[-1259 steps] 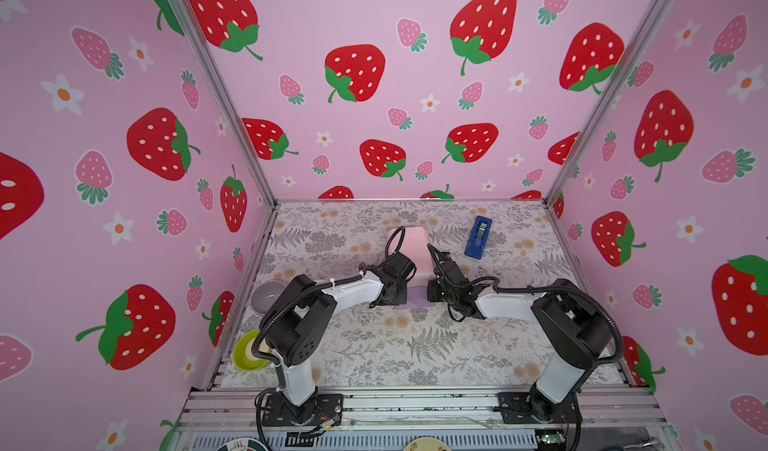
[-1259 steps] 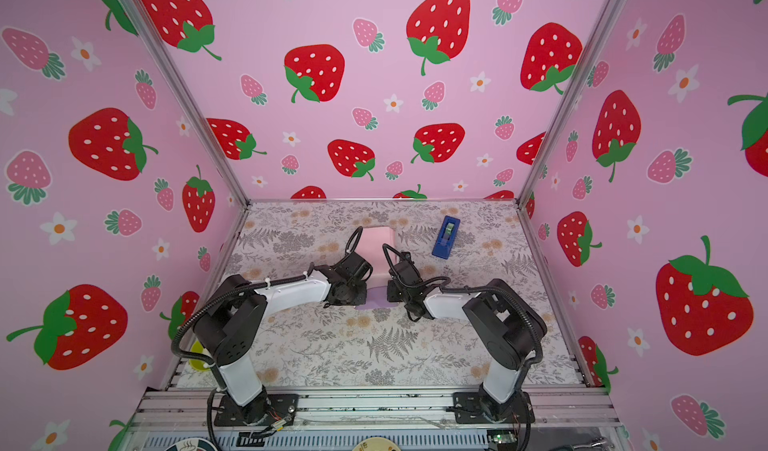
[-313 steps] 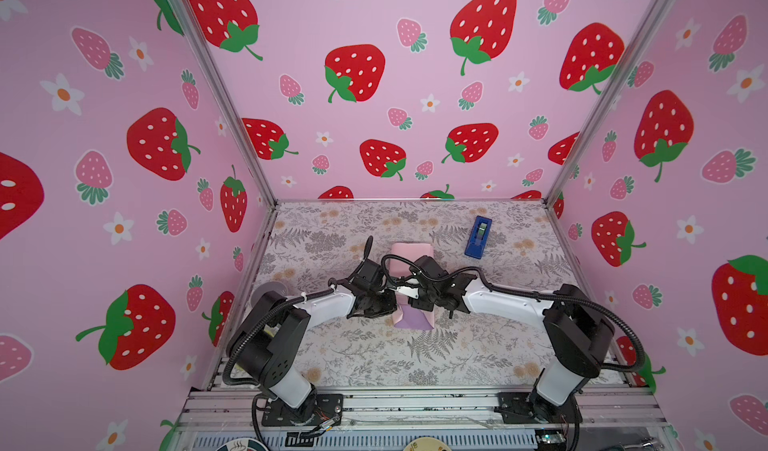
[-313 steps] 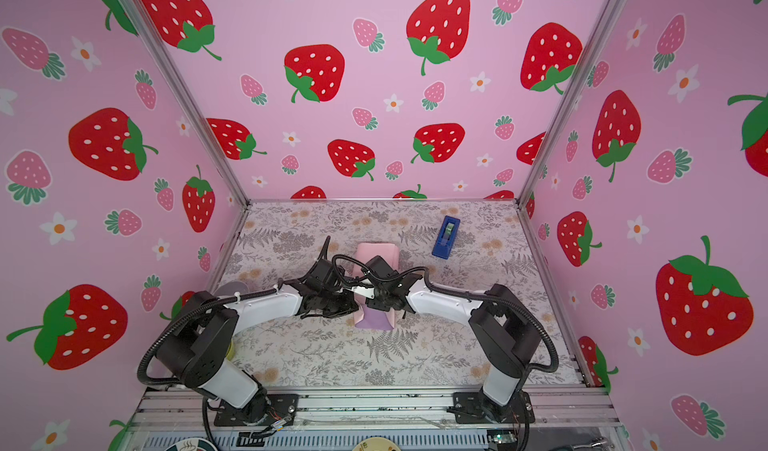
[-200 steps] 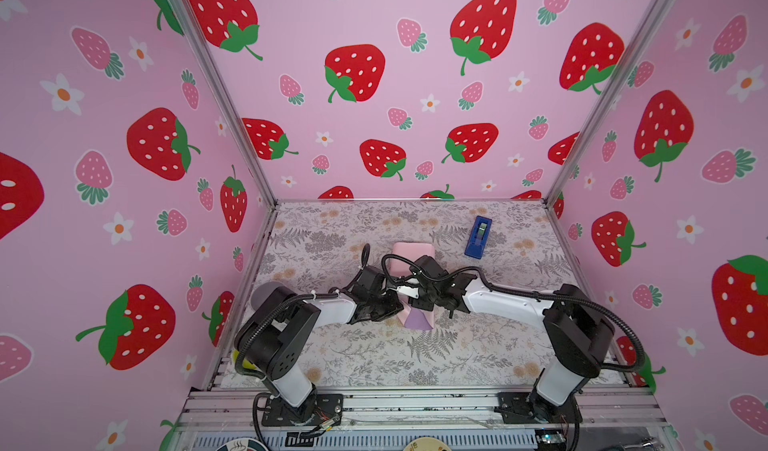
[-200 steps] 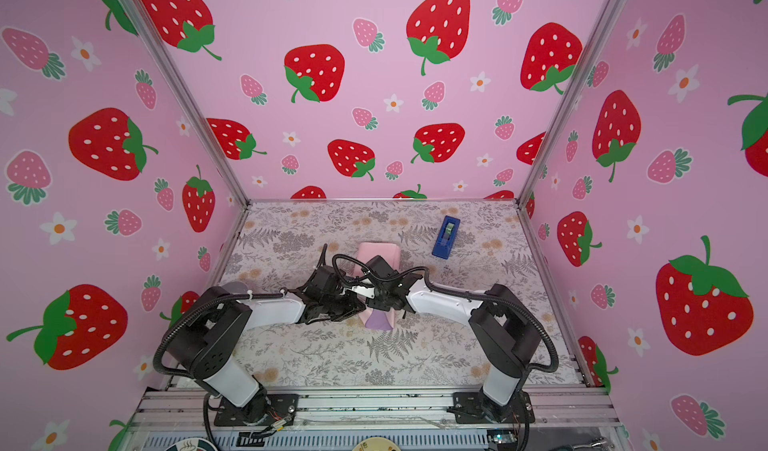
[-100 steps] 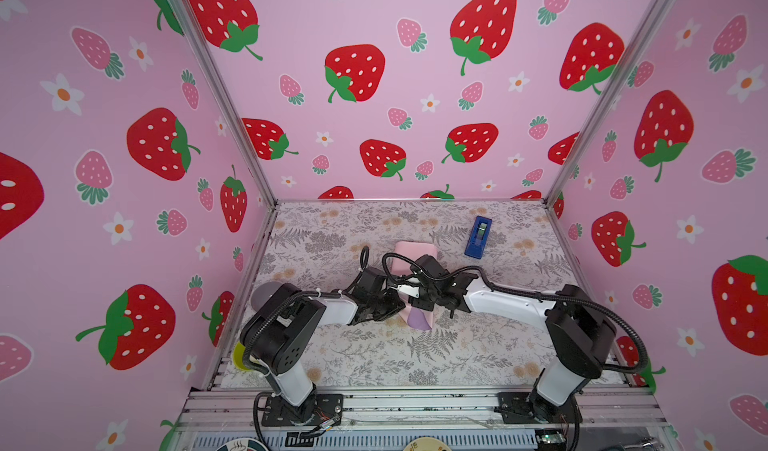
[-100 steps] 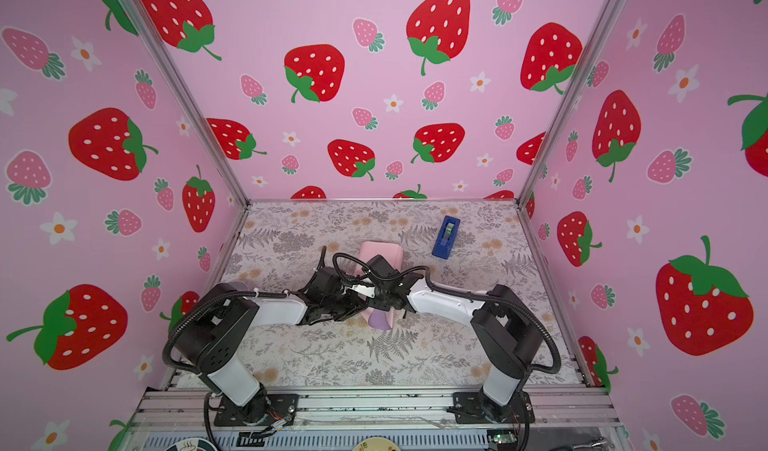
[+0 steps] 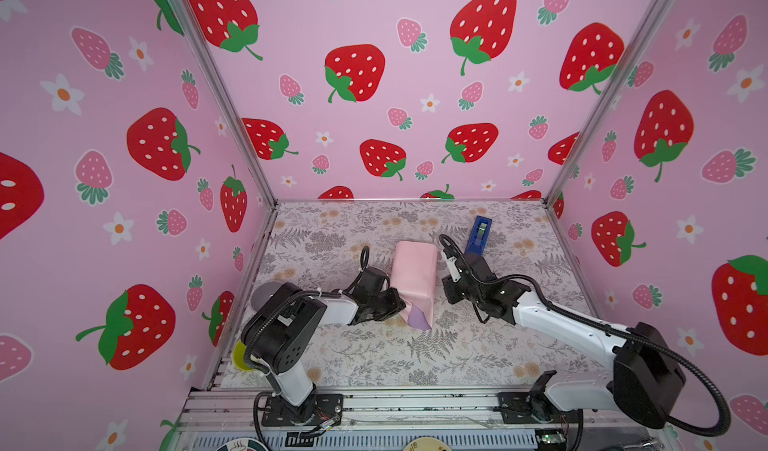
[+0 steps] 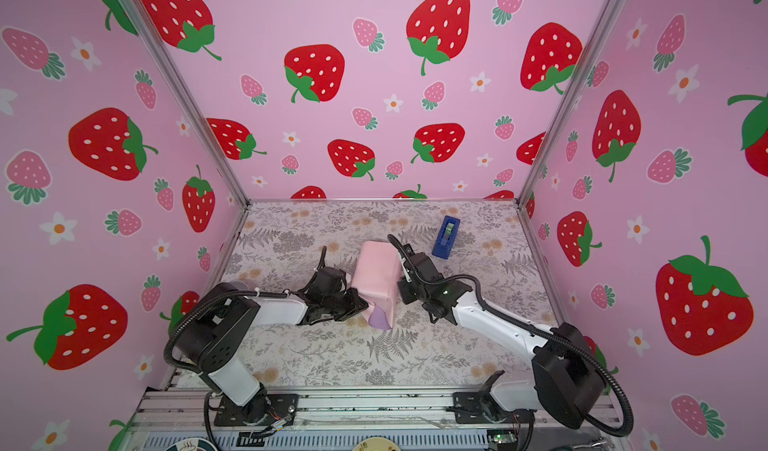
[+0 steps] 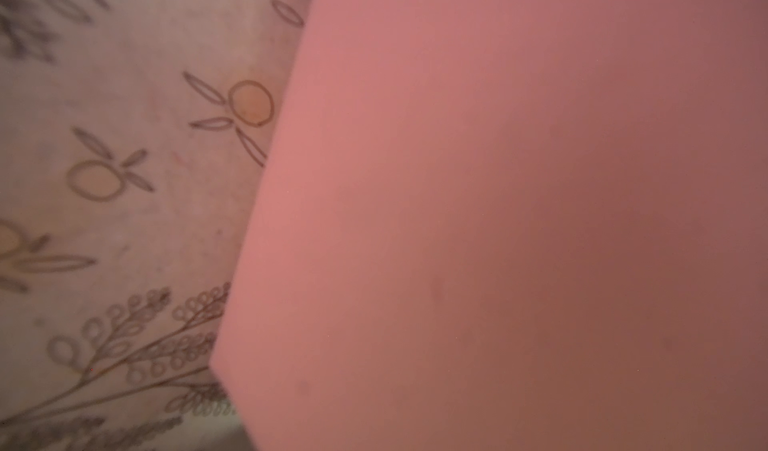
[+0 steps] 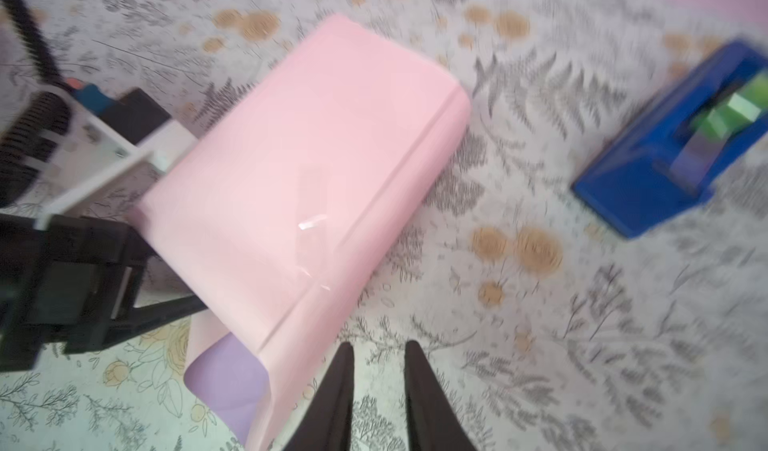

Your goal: Wrap the gift box in paper

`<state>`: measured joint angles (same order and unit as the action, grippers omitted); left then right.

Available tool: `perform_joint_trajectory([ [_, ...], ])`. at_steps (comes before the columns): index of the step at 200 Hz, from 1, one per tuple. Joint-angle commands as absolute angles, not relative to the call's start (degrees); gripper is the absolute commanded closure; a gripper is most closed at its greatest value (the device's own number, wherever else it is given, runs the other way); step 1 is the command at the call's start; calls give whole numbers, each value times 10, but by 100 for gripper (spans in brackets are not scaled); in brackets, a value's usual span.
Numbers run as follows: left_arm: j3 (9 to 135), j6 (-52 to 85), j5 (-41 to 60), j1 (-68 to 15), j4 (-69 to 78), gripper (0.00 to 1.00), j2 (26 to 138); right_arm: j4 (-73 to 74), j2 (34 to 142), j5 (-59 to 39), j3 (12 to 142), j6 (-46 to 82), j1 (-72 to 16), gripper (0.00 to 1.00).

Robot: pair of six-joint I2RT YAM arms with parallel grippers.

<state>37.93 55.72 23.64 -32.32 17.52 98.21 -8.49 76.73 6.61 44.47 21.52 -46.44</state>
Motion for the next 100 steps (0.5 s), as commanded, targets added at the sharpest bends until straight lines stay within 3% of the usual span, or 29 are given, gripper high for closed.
perform_joint_trajectory([
  [1, 384, 558, 241, -326, 164, 90, 999, -33, 779, -16, 402, 339, -468, 80],
  [40, 385, 559, 241, -327, 168, 90, 1006, 28, 839, -83, 387, 345, -472, 91],
  [100, 388, 559, 247, -327, 171, 91, 1015, 64, 908, -86, 415, 366, -498, 94],
])
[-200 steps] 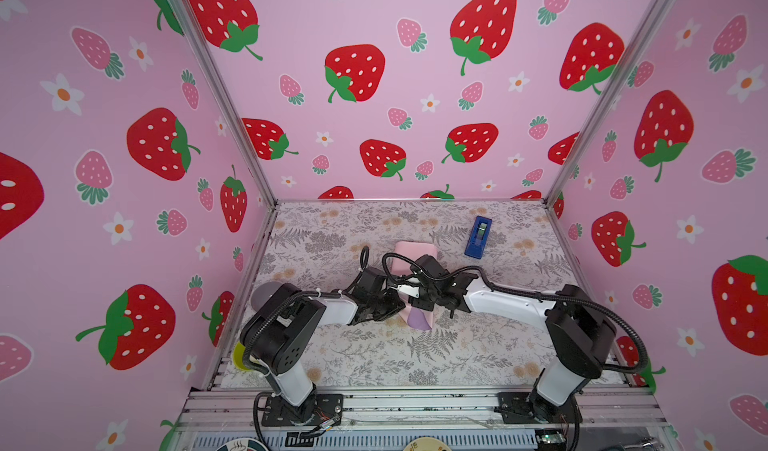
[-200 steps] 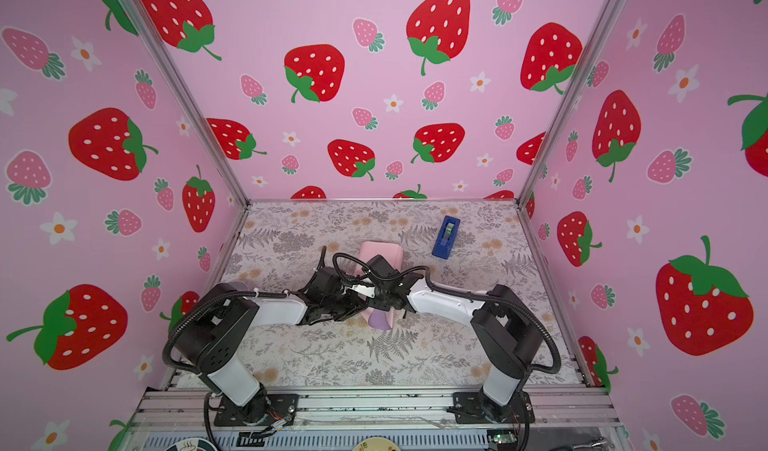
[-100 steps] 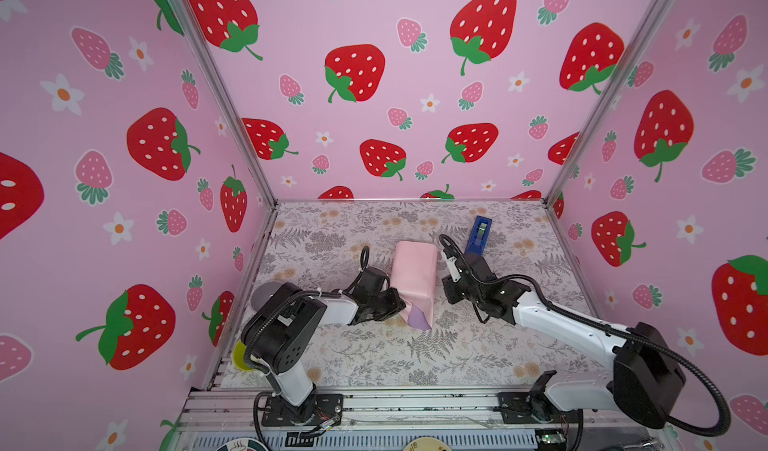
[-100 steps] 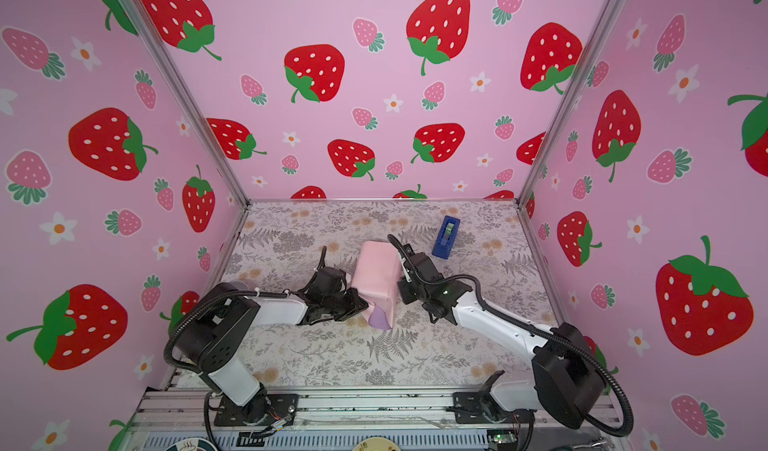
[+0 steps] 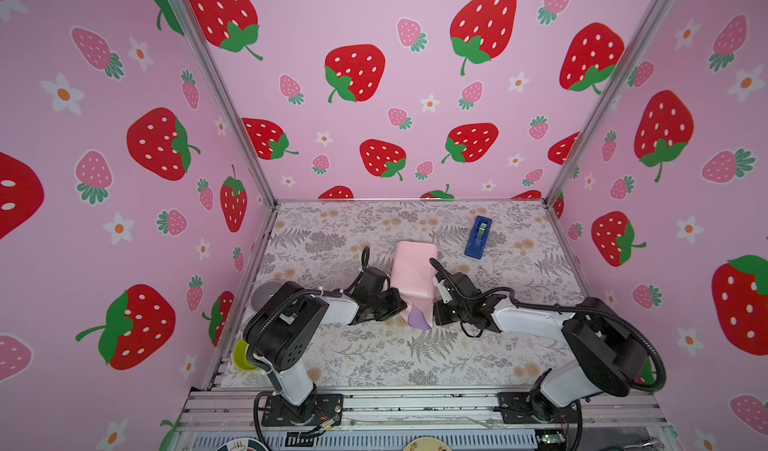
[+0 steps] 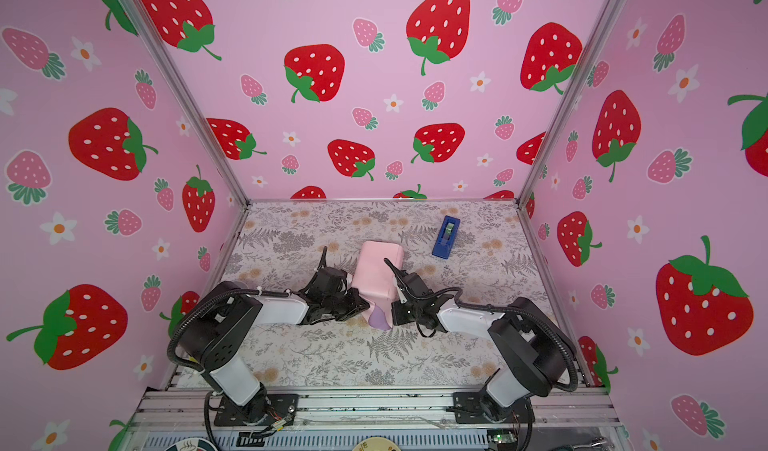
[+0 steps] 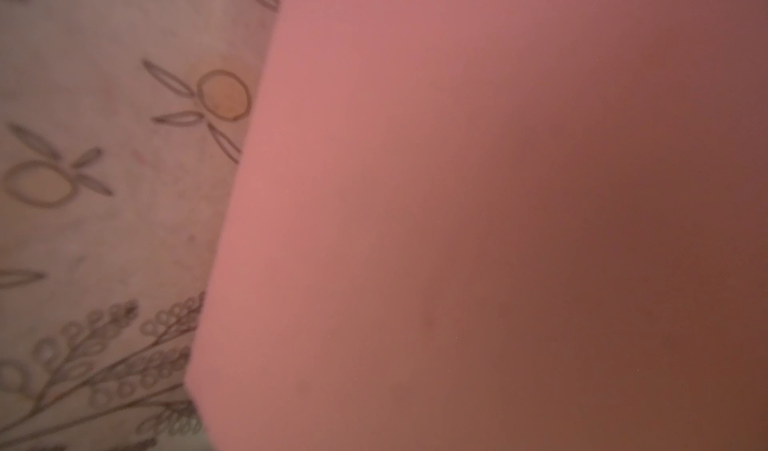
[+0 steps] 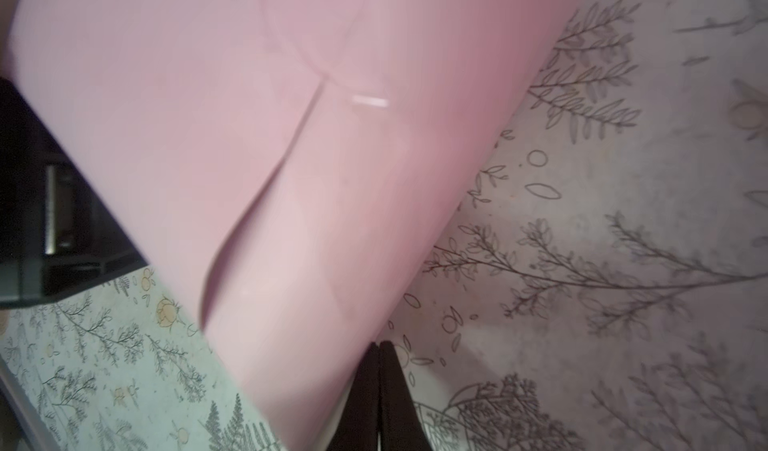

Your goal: Wrap the gift box in paper

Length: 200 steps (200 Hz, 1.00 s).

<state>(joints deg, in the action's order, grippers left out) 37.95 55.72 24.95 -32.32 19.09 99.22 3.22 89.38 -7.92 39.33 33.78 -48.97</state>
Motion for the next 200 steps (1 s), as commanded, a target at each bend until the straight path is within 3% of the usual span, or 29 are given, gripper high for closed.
perform_joint_trajectory([
  [1, 388, 559, 247, -327, 171, 91, 1015, 65, 908, -85, 415, 367, -499, 94],
  [200, 400, 551, 243, -333, 143, 92, 1029, 173, 979, -62, 441, 464, -520, 94],
])
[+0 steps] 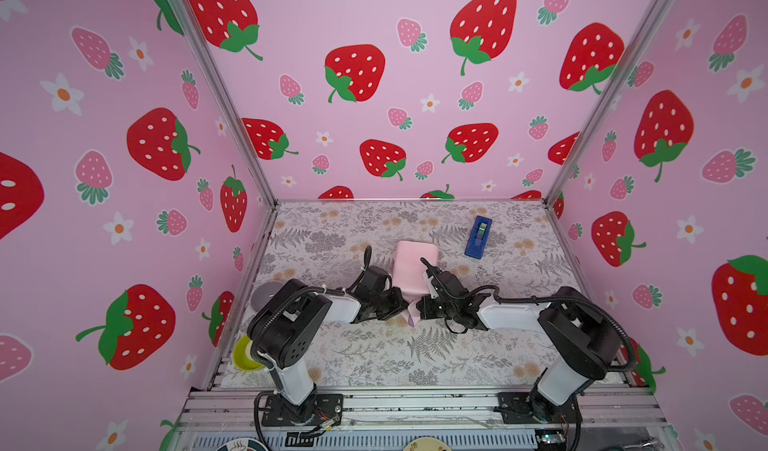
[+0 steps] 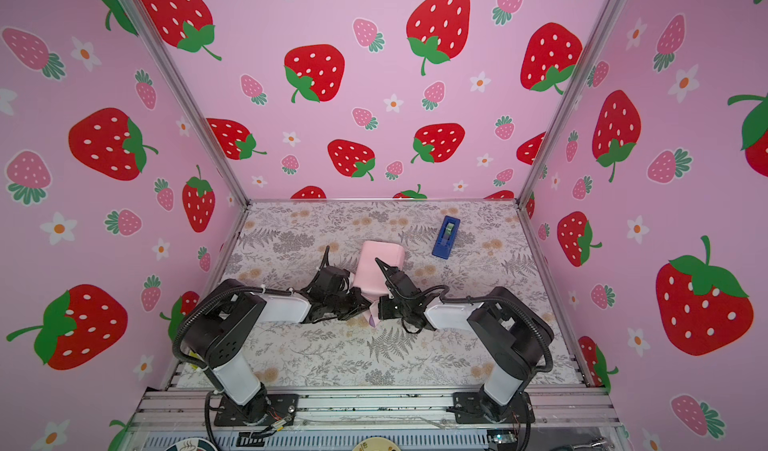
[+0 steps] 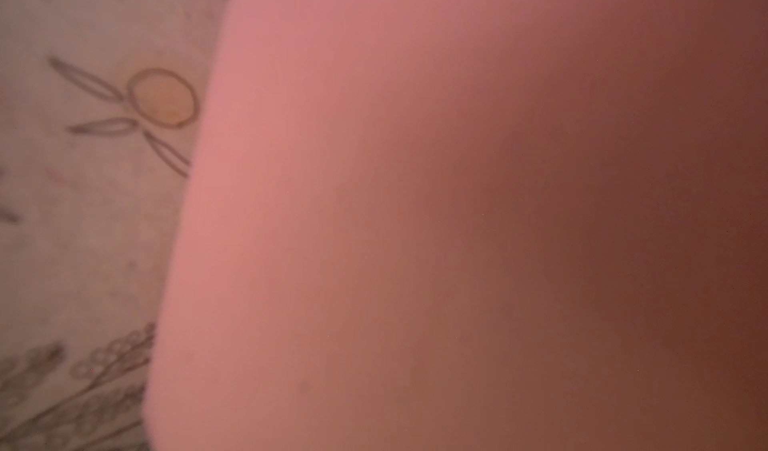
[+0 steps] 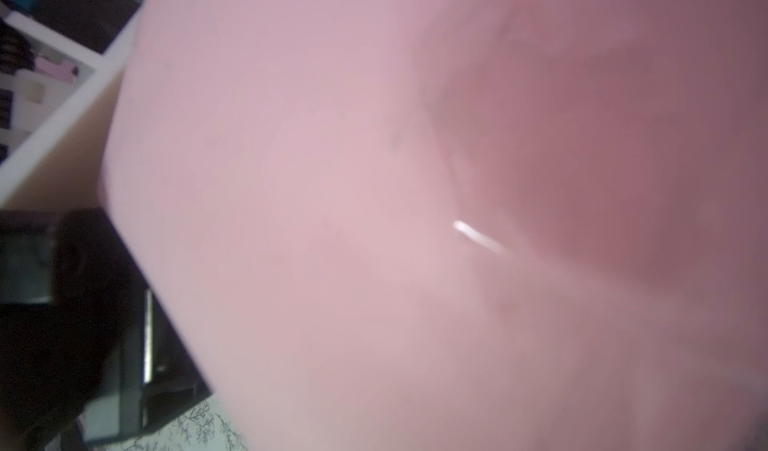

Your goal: Wrap the gift box in paper

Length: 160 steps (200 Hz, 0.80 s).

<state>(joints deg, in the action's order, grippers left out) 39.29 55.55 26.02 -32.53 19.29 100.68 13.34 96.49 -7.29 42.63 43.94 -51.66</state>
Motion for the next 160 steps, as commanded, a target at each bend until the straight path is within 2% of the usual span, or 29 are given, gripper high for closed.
perform_joint_trajectory([
  [1, 400, 551, 242, -333, 142, 92, 1029, 174, 980, -63, 442, 464, -520, 94],
  [160, 410, 535, 228, -349, 82, 92, 989, 196, 1020, -33, 447, 495, -519, 95],
])
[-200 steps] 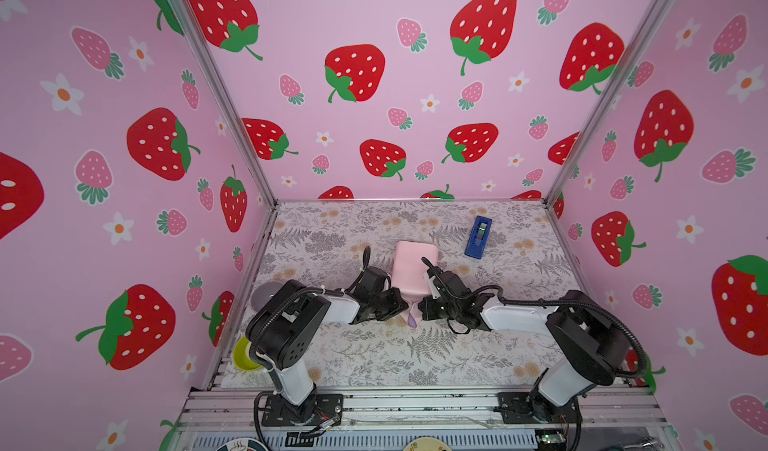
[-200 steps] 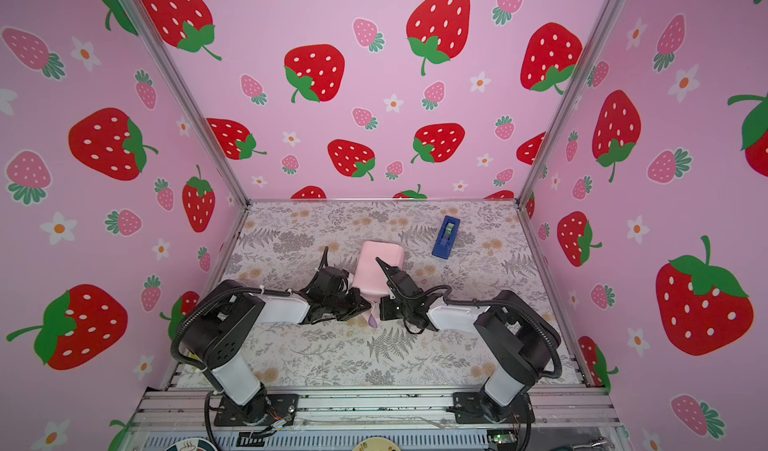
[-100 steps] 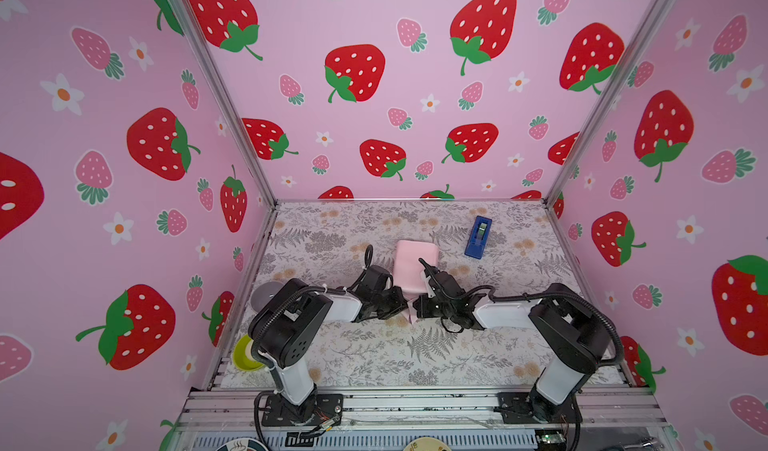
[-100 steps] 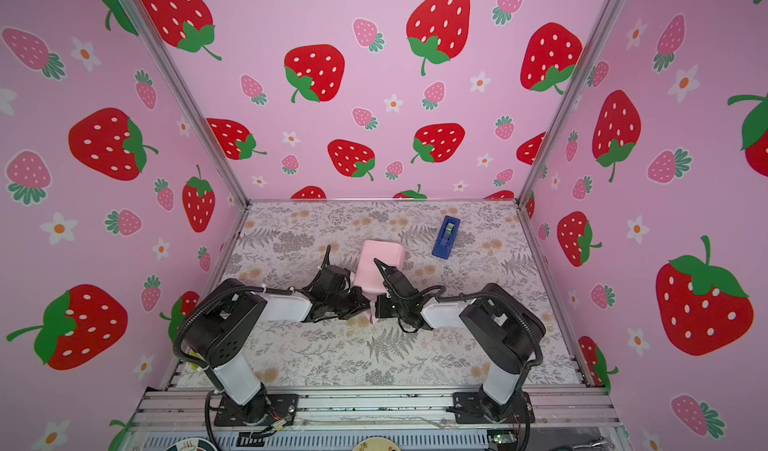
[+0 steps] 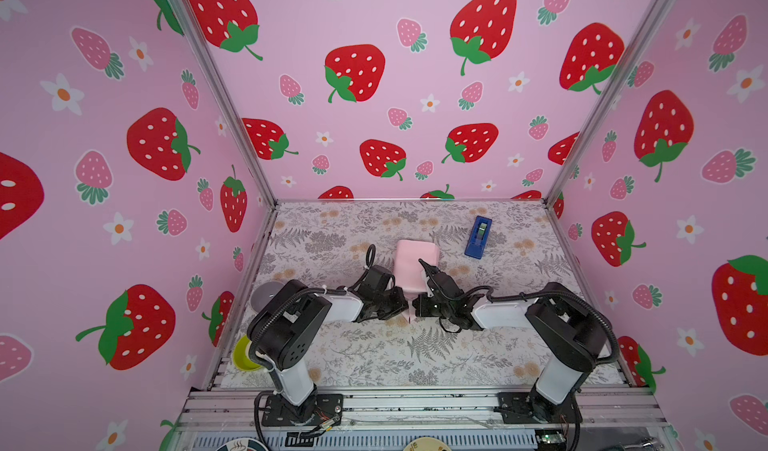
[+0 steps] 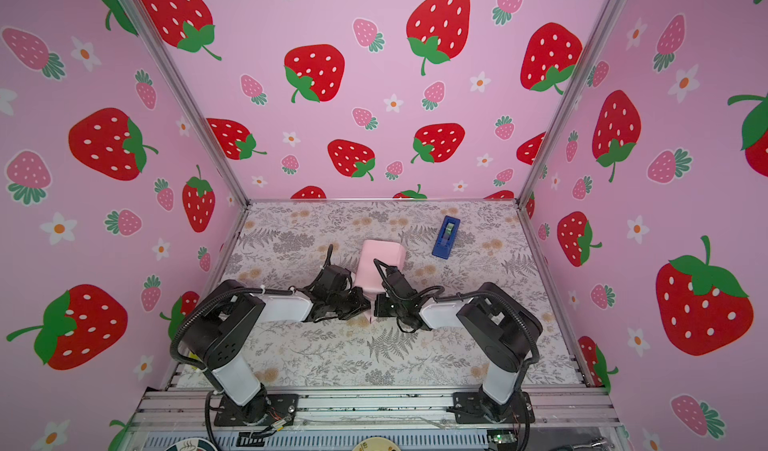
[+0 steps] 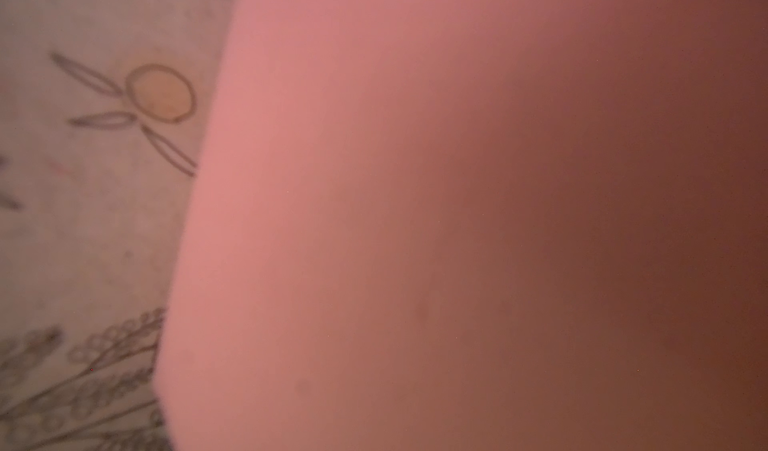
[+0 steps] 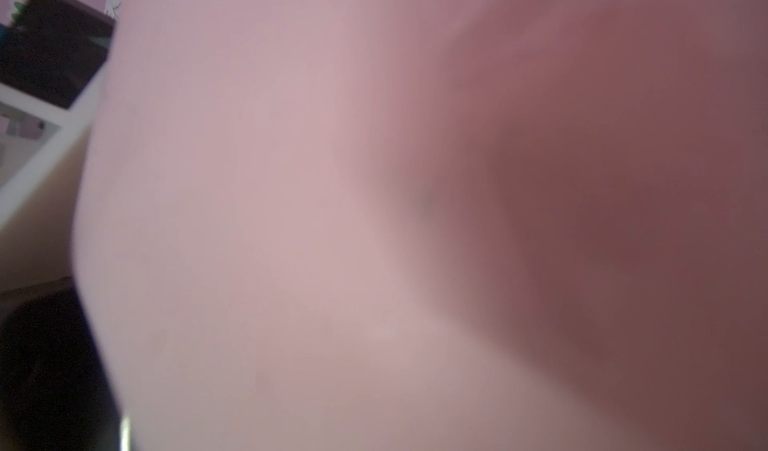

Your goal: Wrap the gift box in paper

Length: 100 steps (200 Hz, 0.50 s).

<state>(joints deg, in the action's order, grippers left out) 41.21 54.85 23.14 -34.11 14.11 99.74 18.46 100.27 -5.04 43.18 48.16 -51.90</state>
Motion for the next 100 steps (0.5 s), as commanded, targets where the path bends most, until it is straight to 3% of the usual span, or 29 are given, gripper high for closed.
perform_joint_trajectory([
  [1, 410, 535, 228, -349, 82, 92, 989, 196, 1020, -33, 447, 495, -519, 95],
  [100, 429, 522, 229, -355, 31, 92, 975, 184, 1021, -26, 453, 499, -518, 95],
])
